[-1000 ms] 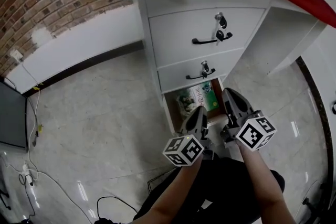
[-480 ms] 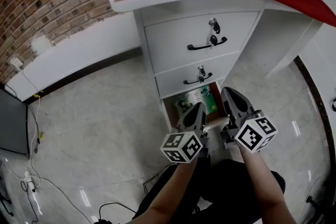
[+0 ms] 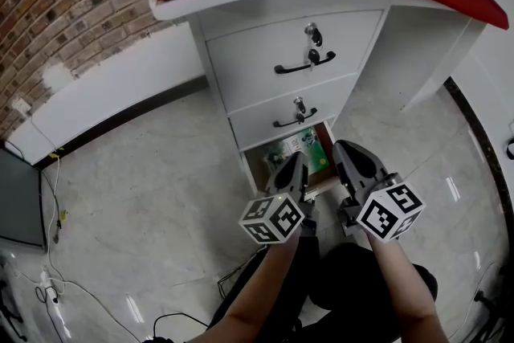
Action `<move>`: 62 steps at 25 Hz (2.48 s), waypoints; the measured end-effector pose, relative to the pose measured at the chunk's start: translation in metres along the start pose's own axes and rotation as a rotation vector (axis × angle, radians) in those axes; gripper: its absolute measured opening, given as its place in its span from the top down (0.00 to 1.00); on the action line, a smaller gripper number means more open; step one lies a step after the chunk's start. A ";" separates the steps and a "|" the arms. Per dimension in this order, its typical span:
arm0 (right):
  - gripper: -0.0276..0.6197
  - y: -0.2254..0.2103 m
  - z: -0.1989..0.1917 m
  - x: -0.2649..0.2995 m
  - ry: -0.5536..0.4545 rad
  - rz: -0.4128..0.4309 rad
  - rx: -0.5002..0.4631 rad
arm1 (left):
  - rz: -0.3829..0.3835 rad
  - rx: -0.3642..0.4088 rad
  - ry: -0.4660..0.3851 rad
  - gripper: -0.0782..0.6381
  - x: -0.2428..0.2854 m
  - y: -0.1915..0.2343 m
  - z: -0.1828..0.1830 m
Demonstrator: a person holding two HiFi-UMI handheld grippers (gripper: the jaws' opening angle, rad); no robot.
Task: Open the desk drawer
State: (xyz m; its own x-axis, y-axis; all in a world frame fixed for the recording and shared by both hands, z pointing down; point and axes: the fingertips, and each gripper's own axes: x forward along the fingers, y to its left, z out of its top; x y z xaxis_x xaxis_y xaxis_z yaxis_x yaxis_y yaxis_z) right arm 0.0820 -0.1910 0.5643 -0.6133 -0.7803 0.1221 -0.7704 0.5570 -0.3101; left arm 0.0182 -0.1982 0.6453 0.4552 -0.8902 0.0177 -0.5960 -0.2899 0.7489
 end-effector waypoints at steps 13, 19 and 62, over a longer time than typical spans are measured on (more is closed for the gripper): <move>0.94 -0.008 0.011 0.012 -0.030 0.010 0.042 | 0.032 -0.228 -0.091 0.75 0.034 0.028 0.023; 0.94 0.009 0.023 0.026 -0.062 0.057 0.054 | 0.078 -0.371 -0.170 0.72 0.043 0.047 0.034; 0.94 0.008 0.029 0.001 -0.088 0.000 0.102 | 0.100 -0.533 -0.223 0.84 0.048 0.050 0.042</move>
State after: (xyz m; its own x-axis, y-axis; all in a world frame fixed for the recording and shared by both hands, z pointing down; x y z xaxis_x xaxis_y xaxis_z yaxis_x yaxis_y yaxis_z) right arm 0.0807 -0.1957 0.5349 -0.5923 -0.8047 0.0400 -0.7459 0.5289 -0.4050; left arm -0.0173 -0.2702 0.6562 0.2291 -0.9734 0.0084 -0.1877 -0.0357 0.9816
